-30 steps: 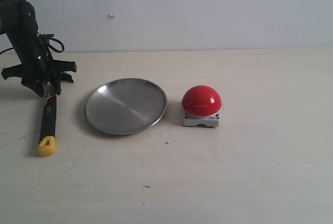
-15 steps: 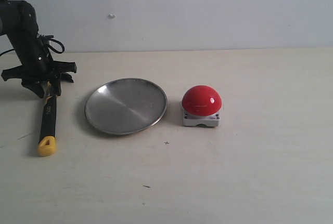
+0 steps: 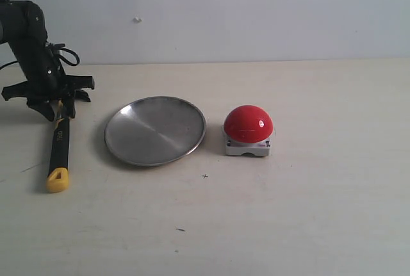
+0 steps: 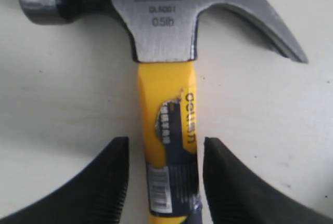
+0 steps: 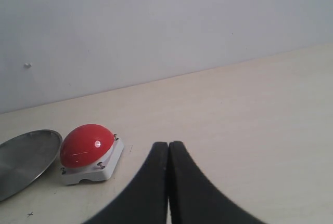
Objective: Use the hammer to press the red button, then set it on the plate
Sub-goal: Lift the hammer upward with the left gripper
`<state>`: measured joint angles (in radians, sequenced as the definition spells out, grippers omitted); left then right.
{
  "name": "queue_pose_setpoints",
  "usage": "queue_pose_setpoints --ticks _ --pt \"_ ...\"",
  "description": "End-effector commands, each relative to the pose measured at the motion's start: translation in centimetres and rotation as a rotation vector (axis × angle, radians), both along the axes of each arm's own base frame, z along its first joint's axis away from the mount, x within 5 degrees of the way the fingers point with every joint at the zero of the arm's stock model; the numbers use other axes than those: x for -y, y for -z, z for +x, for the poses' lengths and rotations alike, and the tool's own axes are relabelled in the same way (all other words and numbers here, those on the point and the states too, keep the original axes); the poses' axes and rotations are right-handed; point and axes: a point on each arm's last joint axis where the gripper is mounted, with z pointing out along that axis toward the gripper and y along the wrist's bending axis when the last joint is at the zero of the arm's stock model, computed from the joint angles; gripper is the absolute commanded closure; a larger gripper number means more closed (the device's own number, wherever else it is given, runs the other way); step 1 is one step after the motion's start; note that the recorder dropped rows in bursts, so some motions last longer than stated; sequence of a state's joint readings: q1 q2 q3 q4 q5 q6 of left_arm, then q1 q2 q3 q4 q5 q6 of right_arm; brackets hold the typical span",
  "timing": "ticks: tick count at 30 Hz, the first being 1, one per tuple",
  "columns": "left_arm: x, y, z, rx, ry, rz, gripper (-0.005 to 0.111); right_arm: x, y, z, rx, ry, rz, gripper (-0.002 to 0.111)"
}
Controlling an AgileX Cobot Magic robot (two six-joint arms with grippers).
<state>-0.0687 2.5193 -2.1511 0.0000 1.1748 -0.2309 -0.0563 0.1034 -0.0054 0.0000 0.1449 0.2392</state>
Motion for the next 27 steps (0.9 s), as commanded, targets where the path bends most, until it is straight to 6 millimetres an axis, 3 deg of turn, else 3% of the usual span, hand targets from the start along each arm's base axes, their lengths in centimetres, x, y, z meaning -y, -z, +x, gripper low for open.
queue_pose_setpoints --ticks 1,7,11,21,27 --pt "0.1 0.4 0.0 -0.015 -0.015 -0.001 0.061 0.0 0.2 0.0 -0.003 0.004 -0.003 0.108" --pt "0.1 1.0 0.1 -0.022 -0.015 0.000 0.063 0.0 0.2 0.0 -0.003 0.004 -0.003 0.108" --pt "0.1 0.9 0.4 0.016 -0.007 -0.002 0.106 0.0 0.2 0.0 -0.003 0.004 -0.003 0.108" --pt "1.4 0.2 1.7 0.178 0.038 -0.017 0.107 0.0 0.2 0.0 -0.003 0.004 -0.003 0.108" --pt "4.3 -2.8 1.8 0.301 0.101 -0.017 0.107 0.0 0.2 0.0 -0.003 0.004 -0.003 0.108"
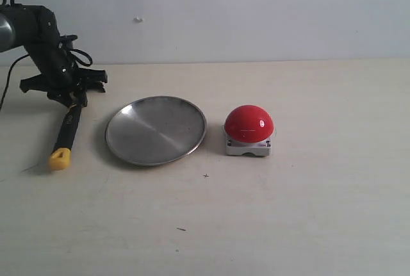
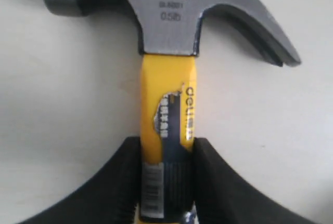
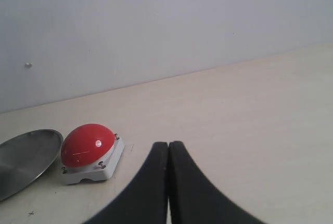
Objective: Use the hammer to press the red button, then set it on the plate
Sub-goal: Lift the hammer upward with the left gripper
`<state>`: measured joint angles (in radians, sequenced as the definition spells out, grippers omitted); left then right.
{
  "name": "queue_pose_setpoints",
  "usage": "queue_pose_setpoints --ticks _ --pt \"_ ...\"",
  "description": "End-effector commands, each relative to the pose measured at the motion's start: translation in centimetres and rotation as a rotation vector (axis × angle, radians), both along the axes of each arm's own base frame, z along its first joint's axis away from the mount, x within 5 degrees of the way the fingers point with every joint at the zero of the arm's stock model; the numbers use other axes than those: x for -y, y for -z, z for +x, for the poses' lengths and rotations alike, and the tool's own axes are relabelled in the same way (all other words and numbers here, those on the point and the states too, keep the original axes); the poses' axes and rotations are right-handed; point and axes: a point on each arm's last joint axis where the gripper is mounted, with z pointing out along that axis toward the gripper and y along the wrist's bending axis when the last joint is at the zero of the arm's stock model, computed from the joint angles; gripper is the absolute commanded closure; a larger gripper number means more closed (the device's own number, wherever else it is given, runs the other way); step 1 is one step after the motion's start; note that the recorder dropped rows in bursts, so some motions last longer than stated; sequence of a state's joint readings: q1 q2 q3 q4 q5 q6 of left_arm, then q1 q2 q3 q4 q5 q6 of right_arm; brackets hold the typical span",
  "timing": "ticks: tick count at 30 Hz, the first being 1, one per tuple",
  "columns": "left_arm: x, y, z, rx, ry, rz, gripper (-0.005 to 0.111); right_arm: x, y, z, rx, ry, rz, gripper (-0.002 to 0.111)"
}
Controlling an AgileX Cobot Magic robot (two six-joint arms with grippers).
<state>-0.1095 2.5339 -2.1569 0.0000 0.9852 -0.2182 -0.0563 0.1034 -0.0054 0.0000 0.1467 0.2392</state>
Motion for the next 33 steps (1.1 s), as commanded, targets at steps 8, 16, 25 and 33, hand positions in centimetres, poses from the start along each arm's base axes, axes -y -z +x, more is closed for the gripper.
queue_pose_setpoints --ticks 8,16,25,33 --pt "4.5 -8.7 -1.2 0.216 0.118 0.052 0.107 0.0 0.2 0.0 -0.001 0.004 -0.003 0.108" --pt "3.5 -10.7 -3.5 0.334 0.044 0.056 0.107 0.0 0.2 0.0 -0.001 0.004 -0.003 0.108" --pt "2.6 -15.1 -10.7 0.715 0.072 -0.059 0.107 0.0 0.2 0.0 -0.001 0.004 -0.003 0.108" --pt "1.5 -18.4 -20.4 1.004 0.123 -0.210 0.107 0.0 0.2 0.0 -0.001 0.004 -0.003 0.108"
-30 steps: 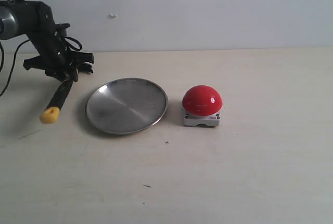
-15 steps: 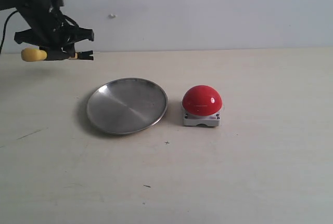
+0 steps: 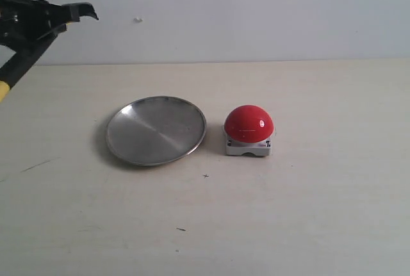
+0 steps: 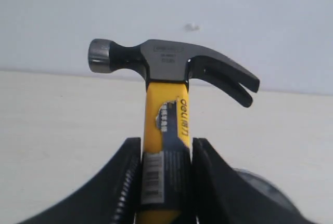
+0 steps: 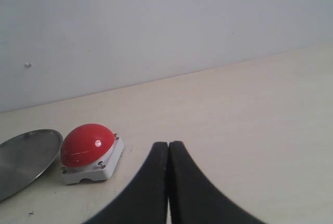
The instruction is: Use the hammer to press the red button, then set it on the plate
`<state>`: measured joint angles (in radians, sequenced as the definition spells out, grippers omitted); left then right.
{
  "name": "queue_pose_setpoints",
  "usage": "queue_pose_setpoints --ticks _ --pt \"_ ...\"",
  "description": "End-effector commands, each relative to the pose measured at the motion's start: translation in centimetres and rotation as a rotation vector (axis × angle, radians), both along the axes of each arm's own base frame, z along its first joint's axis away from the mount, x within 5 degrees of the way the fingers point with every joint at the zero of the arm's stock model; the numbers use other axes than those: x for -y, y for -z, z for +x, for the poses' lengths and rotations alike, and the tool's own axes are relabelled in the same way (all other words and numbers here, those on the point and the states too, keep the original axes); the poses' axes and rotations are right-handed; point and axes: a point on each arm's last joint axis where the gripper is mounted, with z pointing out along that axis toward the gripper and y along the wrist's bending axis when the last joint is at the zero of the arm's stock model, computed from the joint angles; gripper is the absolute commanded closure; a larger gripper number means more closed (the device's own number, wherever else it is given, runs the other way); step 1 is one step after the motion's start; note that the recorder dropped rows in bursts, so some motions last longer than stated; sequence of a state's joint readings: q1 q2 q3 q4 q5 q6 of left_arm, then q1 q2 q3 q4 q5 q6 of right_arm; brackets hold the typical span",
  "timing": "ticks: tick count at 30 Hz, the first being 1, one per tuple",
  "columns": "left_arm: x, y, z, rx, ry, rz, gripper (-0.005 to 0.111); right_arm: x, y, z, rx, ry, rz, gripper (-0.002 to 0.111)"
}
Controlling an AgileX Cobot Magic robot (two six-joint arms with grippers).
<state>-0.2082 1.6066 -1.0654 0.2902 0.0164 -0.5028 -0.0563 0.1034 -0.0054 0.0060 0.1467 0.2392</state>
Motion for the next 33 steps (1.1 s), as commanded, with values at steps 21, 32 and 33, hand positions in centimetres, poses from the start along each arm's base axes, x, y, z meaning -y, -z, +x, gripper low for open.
queue_pose_setpoints --ticks 21,32,33 --pt "-1.7 -4.4 -14.9 0.410 0.074 -0.463 0.107 0.0 -1.2 0.1 0.169 0.041 0.447 0.108" --pt "3.0 -1.1 -11.6 0.348 0.157 -0.391 0.107 -1.4 -3.3 -0.2 0.195 -0.205 0.564 0.108" --pt "3.2 -1.0 -11.2 0.337 0.156 -0.387 0.107 -1.6 -3.9 -0.3 0.216 -0.241 0.557 0.108"
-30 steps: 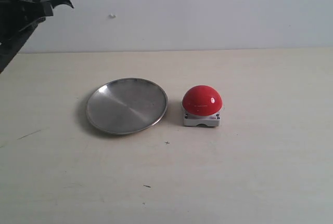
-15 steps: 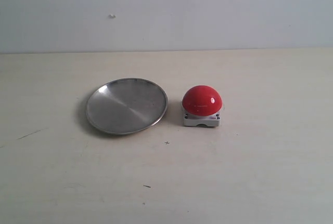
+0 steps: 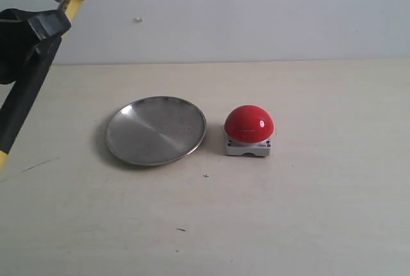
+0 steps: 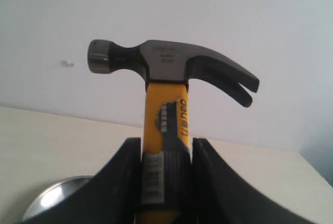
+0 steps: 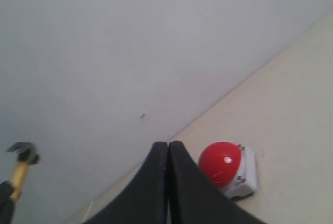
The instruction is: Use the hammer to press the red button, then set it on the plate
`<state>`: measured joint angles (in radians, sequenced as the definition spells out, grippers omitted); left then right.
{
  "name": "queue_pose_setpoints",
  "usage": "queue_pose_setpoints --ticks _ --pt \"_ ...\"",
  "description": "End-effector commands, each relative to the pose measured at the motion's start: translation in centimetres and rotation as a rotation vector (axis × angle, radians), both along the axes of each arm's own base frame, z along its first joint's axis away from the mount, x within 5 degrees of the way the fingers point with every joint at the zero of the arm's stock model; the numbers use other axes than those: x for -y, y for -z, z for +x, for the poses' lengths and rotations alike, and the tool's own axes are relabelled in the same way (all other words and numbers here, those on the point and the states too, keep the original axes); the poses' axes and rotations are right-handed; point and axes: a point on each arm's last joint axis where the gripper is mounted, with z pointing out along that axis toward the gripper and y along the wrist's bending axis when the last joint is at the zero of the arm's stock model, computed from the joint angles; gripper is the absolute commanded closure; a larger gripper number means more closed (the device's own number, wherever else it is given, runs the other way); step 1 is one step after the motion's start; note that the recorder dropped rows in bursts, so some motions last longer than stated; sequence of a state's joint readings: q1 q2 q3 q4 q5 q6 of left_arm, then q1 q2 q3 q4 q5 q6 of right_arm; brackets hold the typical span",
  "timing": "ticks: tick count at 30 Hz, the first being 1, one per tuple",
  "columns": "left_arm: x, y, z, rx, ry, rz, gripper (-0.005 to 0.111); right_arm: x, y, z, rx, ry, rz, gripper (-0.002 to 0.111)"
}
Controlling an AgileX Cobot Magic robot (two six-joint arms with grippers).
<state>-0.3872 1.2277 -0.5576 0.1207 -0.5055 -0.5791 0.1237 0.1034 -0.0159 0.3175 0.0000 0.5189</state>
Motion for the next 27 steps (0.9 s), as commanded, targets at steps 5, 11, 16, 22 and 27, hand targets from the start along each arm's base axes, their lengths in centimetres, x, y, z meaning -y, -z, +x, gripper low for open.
queue_pose_setpoints --ticks 5,11,16,22,27 --pt "1.0 -1.1 2.2 0.047 -0.016 -0.016 0.107 -1.3 -4.5 0.0 0.179 -0.189 -0.097 0.108" --pt "1.2 -2.4 2.7 0.066 -0.017 0.010 0.107 -3.7 -7.7 1.9 0.248 -0.338 -0.297 0.108" --pt "1.3 -3.1 3.0 0.079 -0.016 0.047 0.107 -7.9 -9.7 5.2 0.224 -0.518 -0.362 0.108" --pt "1.3 -3.4 3.2 0.068 -0.022 0.075 0.107 -14.3 -6.5 10.6 0.046 -0.673 -0.293 0.097" --pt "1.3 -3.4 3.2 0.075 -0.021 0.096 0.107 -20.1 -1.2 15.0 -0.009 -0.854 -0.077 0.049"
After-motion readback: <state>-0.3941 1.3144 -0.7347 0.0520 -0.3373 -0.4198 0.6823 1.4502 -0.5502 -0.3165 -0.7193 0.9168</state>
